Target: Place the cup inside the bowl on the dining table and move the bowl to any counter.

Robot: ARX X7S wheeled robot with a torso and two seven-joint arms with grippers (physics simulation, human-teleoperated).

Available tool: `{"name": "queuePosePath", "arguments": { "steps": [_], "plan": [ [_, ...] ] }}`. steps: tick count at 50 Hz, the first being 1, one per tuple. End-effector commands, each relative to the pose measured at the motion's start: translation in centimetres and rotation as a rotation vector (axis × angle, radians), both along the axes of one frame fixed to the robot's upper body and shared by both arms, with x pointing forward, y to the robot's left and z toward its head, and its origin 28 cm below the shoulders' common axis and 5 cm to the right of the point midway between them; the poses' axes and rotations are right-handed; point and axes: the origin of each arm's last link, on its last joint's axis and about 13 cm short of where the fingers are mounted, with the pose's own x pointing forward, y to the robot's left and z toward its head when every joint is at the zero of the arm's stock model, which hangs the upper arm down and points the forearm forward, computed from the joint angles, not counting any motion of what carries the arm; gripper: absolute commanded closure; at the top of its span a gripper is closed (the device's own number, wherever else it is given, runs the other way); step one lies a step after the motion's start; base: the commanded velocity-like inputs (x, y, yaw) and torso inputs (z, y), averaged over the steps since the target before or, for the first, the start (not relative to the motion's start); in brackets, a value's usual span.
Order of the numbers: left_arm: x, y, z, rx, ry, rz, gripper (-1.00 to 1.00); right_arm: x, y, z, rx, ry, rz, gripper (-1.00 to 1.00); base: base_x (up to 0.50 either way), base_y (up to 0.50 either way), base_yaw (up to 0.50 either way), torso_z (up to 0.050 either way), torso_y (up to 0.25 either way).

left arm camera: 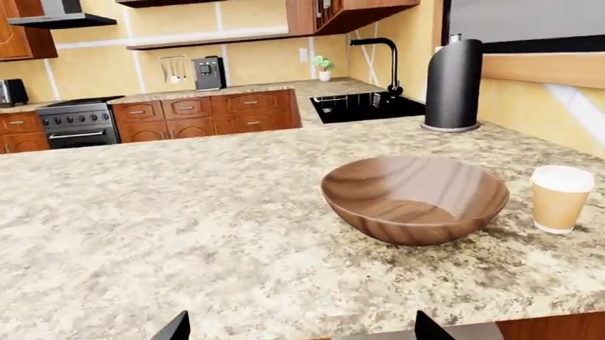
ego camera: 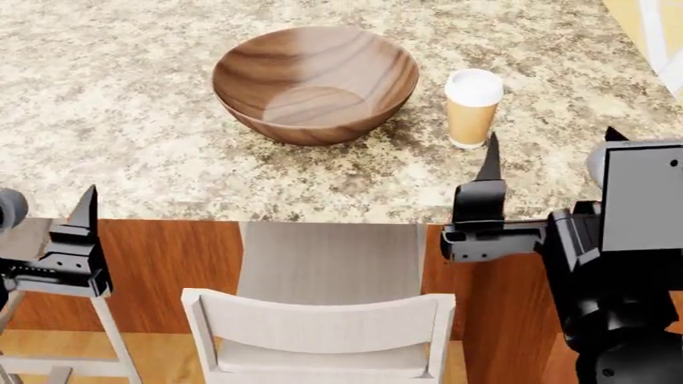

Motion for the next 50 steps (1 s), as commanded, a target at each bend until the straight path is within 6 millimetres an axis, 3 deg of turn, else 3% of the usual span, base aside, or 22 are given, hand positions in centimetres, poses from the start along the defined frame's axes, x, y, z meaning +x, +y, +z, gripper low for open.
{"name": "queuePosePath", "arguments": {
  "steps": [1, 21, 50],
  "plan": [
    [0.2, 1.0, 3.5, 0.043, -0.002, 0.004, -1.00, 0.7, -1.7, 3.0, -0.008, 0.019, 0.017, -1.00, 0.00, 0.00, 0.00, 0.000, 0.000],
    [-1.0, 2.1, 3.3, 0.012, 0.090, 0.004, -1.00, -0.5, -2.4, 2.8, -0.023, 0.044, -0.007, -1.00, 0.02, 0.00, 0.00, 0.000, 0.000],
    [-1.4, 2.6, 3.2, 0.003, 0.086, 0.017, -1.00, -0.6, -2.7, 2.4, -0.023, 0.064, -0.006, -1.00, 0.49, -0.07, 0.00, 0.000, 0.000]
  ]
}}
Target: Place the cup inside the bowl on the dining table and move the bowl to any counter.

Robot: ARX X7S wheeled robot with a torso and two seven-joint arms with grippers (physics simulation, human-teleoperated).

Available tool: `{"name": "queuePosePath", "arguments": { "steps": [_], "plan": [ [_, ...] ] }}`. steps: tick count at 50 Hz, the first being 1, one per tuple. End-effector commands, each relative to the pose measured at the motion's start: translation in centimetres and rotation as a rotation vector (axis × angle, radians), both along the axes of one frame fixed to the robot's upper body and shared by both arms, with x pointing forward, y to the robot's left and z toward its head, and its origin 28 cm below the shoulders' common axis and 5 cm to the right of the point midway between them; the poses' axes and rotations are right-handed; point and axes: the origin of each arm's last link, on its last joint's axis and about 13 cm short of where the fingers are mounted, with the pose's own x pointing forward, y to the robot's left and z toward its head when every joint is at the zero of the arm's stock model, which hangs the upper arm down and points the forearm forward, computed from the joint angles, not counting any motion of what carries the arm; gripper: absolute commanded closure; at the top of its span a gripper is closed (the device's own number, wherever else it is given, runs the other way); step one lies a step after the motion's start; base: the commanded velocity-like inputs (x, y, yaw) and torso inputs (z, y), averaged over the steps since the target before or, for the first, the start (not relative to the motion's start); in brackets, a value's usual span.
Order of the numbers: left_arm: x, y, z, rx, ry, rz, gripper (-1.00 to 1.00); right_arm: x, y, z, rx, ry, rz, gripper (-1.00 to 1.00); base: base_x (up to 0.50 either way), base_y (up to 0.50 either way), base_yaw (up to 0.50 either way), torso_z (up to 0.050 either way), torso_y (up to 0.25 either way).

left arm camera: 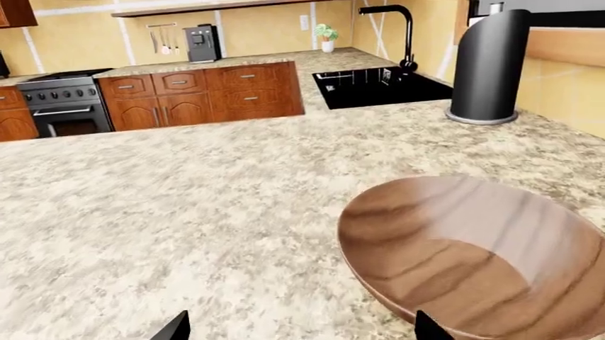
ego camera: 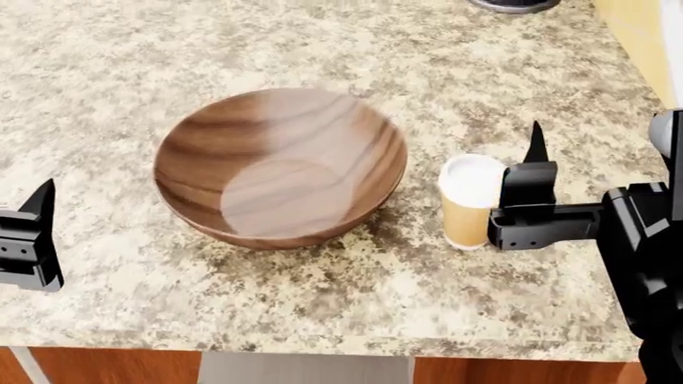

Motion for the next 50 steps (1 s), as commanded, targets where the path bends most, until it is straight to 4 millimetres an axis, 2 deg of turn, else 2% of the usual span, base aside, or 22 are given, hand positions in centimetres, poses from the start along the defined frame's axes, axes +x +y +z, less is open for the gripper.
{"name": "queuePosePath", "arguments": {
  "steps": [1, 9, 50],
  "plan": [
    [-0.2, 0.4, 0.2, 0.004, -0.003, 0.010, -1.00, 0.0, 0.0, 0.0, -0.006, 0.005, 0.001, -1.00, 0.46, -0.04, 0.00, 0.000, 0.000],
    [-0.4, 0.8, 0.2, 0.002, -0.005, 0.025, -1.00, 0.0, 0.1, -0.2, -0.003, 0.013, 0.008, -1.00, 0.41, 0.00, 0.00, 0.000, 0.002],
    [-0.4, 1.1, -0.3, -0.001, 0.008, 0.027, -1.00, -0.2, 0.6, -1.1, 0.006, 0.040, 0.036, -1.00, 0.20, 0.00, 0.00, 0.000, 0.000]
  ]
}}
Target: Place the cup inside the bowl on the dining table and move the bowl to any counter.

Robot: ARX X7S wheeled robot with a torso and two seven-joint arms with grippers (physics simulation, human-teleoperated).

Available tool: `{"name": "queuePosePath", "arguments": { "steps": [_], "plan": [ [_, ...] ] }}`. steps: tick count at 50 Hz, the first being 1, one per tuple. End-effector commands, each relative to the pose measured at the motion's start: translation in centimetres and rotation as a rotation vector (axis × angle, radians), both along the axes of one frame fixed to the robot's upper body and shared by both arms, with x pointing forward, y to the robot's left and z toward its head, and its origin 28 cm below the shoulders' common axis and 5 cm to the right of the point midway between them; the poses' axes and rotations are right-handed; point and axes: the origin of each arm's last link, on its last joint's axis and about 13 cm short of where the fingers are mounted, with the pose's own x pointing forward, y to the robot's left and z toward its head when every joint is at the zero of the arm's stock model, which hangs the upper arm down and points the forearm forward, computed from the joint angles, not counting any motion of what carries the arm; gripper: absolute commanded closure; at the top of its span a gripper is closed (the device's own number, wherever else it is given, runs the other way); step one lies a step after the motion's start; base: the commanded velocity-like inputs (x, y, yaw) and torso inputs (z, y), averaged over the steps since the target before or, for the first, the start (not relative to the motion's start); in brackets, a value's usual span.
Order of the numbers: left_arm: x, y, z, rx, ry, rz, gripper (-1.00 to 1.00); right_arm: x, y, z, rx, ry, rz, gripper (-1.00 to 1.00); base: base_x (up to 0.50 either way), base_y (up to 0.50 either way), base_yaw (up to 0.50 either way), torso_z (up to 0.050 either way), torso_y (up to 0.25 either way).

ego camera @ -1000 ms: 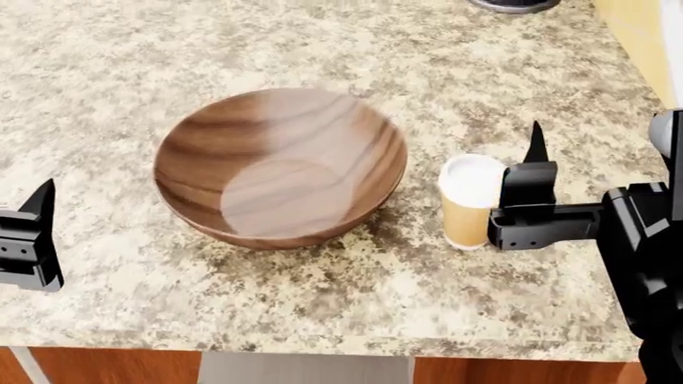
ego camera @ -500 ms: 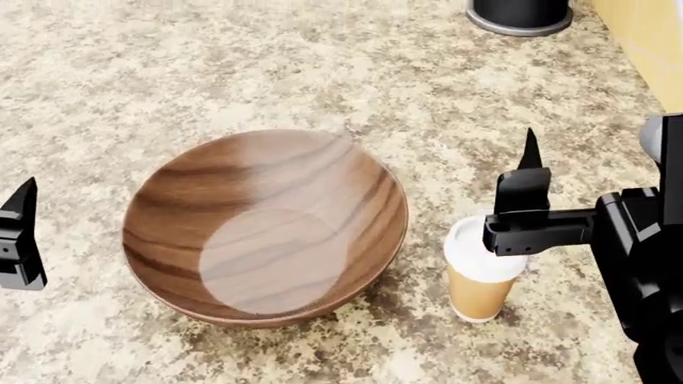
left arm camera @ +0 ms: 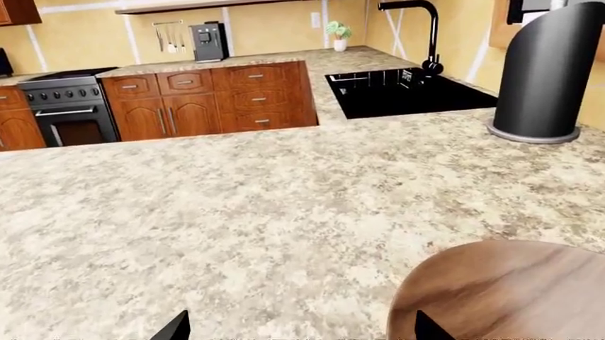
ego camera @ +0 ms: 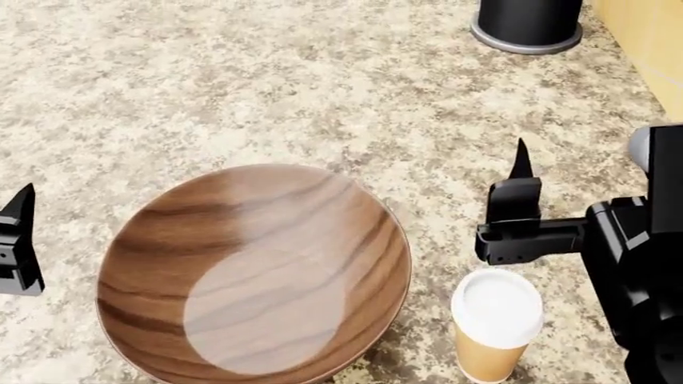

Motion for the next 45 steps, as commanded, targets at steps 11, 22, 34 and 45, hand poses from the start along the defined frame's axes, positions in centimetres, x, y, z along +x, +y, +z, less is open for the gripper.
{"name": "queuePosePath", "arguments": {
  "steps": [11, 22, 34, 45],
  "plan": [
    [0.2, 0.2, -0.5, -0.015, 0.010, 0.005, -1.00, -3.0, 0.6, -2.5, 0.010, 0.059, 0.082, -1.00, 0.00, 0.00, 0.00, 0.000, 0.000],
    [0.2, 0.2, -0.4, -0.012, 0.012, 0.004, -1.00, -3.7, 0.9, -4.0, -0.019, 0.160, 0.150, -1.00, 0.00, 0.00, 0.00, 0.000, 0.000],
    [0.4, 0.0, -0.7, -0.014, 0.022, 0.000, -1.00, -3.5, 0.9, -4.5, -0.044, 0.227, 0.167, -1.00, 0.00, 0.00, 0.00, 0.000, 0.000],
    [0.1, 0.2, -1.1, -0.014, 0.037, -0.010, -1.00, -2.9, 0.8, -5.6, -0.052, 0.309, 0.156, -1.00, 0.00, 0.00, 0.00, 0.000, 0.000]
  ]
}}
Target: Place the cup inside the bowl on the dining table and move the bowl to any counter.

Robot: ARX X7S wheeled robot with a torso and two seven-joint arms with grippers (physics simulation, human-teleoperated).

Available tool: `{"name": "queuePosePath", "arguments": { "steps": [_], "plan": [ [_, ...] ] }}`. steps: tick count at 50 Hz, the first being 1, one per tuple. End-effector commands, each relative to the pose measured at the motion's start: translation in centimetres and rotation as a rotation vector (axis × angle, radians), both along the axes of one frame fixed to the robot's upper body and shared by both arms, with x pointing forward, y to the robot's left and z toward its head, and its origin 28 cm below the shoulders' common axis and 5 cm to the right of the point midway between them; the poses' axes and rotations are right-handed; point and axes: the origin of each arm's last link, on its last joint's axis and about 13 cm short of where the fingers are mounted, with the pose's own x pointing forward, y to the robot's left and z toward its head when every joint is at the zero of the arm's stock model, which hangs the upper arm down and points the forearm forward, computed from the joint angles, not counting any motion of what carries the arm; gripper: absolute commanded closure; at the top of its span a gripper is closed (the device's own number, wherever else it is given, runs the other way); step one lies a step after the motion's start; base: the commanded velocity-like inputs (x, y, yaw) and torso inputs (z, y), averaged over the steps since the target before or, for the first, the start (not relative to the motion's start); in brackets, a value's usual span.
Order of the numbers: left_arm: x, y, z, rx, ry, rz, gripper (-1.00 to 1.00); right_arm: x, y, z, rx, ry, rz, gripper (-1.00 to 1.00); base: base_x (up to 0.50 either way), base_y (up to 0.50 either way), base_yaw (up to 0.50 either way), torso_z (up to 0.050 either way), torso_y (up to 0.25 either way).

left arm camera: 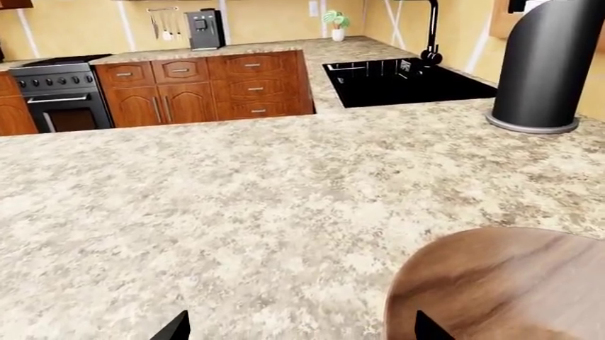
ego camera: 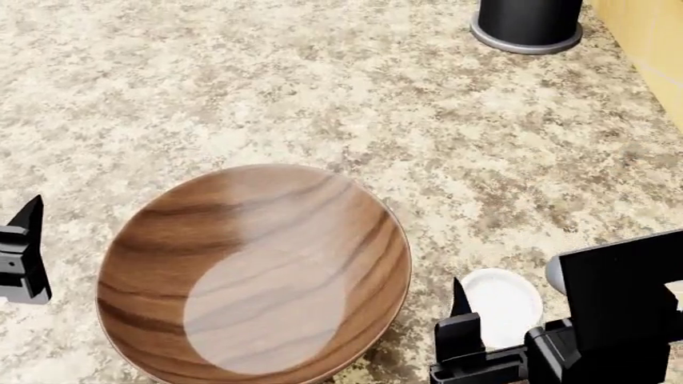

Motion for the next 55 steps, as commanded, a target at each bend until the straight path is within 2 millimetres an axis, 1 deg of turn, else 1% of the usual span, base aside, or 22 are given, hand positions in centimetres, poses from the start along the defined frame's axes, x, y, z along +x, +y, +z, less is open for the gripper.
{"name": "queuePosePath", "arguments": {
  "steps": [1, 9, 14, 24, 32, 34, 40, 53, 54, 55],
  "plan": [
    [-0.2, 0.2, -0.3, -0.002, 0.010, -0.007, -1.00, 0.2, -0.1, -0.7, -0.017, 0.059, 0.001, -1.00, 0.00, 0.00, 0.00, 0.000, 0.000],
    [-0.2, 0.2, -0.4, 0.000, 0.014, -0.010, -1.00, 0.6, 0.0, -0.8, -0.022, 0.062, -0.002, -1.00, 0.00, 0.00, 0.00, 0.000, 0.000],
    [-0.1, 0.1, -0.3, 0.002, 0.013, -0.011, -1.00, 0.8, 0.3, -1.1, -0.016, 0.083, 0.022, -1.00, 0.00, 0.00, 0.00, 0.000, 0.000],
    [0.0, 0.1, -0.4, 0.000, 0.016, -0.012, -1.00, 1.3, 0.3, -1.6, -0.021, 0.097, 0.021, -1.00, 0.00, 0.00, 0.00, 0.000, 0.000],
    [0.0, 0.2, -0.4, -0.001, 0.019, -0.013, -1.00, 1.4, 0.1, -1.8, -0.019, 0.101, 0.005, -1.00, 0.00, 0.00, 0.00, 0.000, 0.000],
    [0.2, -0.2, -0.5, -0.001, 0.019, -0.014, -1.00, 1.4, 0.1, -1.9, -0.020, 0.102, 0.005, -1.00, 0.00, 0.00, 0.00, 0.000, 0.000],
    [0.0, 0.1, -0.5, 0.000, 0.022, -0.012, -1.00, 1.5, 0.2, -2.1, -0.018, 0.108, 0.008, -1.00, 0.00, 0.00, 0.00, 0.000, 0.000],
    [-0.1, 0.1, -0.7, -0.002, 0.023, -0.013, -1.00, 1.4, 0.3, -2.2, -0.027, 0.117, 0.017, -1.00, 0.00, 0.00, 0.00, 0.000, 0.000],
    [-0.1, 0.1, -0.7, -0.002, 0.025, -0.013, -1.00, 1.4, 0.3, -2.2, -0.026, 0.114, 0.015, 1.00, 0.00, 0.00, 0.00, 0.000, 0.000],
    [-0.1, 0.0, -0.7, -0.002, 0.025, -0.013, -1.00, 1.4, 0.3, -2.2, -0.026, 0.111, 0.013, 1.00, 0.00, 0.00, 0.00, 0.000, 0.000]
  ]
}}
